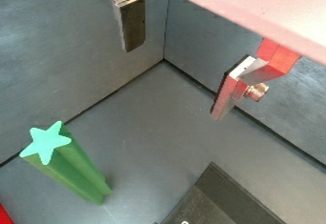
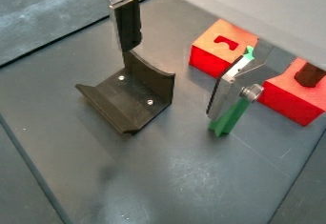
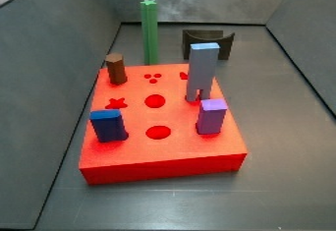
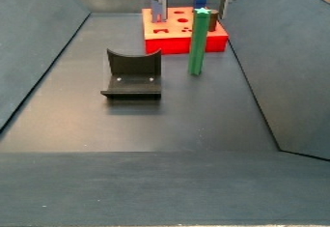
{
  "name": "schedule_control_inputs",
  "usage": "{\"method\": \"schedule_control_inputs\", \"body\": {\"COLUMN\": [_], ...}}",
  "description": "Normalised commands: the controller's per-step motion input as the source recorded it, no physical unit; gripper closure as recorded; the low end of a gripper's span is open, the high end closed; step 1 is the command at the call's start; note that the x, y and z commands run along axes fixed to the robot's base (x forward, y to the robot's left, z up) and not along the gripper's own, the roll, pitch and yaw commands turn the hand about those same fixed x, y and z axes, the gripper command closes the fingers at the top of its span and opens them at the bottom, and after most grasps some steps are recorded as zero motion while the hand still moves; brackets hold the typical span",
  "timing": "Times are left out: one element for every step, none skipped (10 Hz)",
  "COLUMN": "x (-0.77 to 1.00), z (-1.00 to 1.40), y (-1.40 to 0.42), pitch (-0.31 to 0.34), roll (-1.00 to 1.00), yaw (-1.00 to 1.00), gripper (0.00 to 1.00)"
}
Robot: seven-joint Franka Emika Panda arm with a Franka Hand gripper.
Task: Pick up the star object. Move up. Move to above the board. Insert the star object.
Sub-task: Pick up the star object.
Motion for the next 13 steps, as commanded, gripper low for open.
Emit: {"method": "schedule_control_inputs", "body": {"x": [-0.06,-0.26,-0.41,-0.49,-0.46,-0.08,-0.19,0.00,0.00,-0.16,-0.02,-0.06,-0.25], "z": [-0.09,0.07,0.47,0.35,0.00,-0.05,-0.85,-0.75,-0.61,-0.61,-0.25,-0.59,-0.83], "y": [-0.85,-0.92,-0.85,-0.77,-0.82,-0.11,-0.17,-0.23,-0.23,-0.39,-0.15,-0.07,-0.08], "pitch": [-0.021,-0.106,-0.166,-0.194,-0.177,-0.074,-0.047,-0.021,-0.007,-0.003,-0.056,-0.036,-0.036], "roll": [0.24,0.21,0.21,0.25,0.28,0.00,0.00,-0.07,-0.08,-0.01,-0.08,0.01,0.05], "yaw": [0.11,0.09,0.07,0.09,0.11,0.12,0.35,0.50,0.62,0.51,0.40,0.23,0.36], "gripper": [0.00,0.00,0.00,0.00,0.00,0.00,0.00,0.00,0.00,0.00,0.00,0.00,0.00]}}
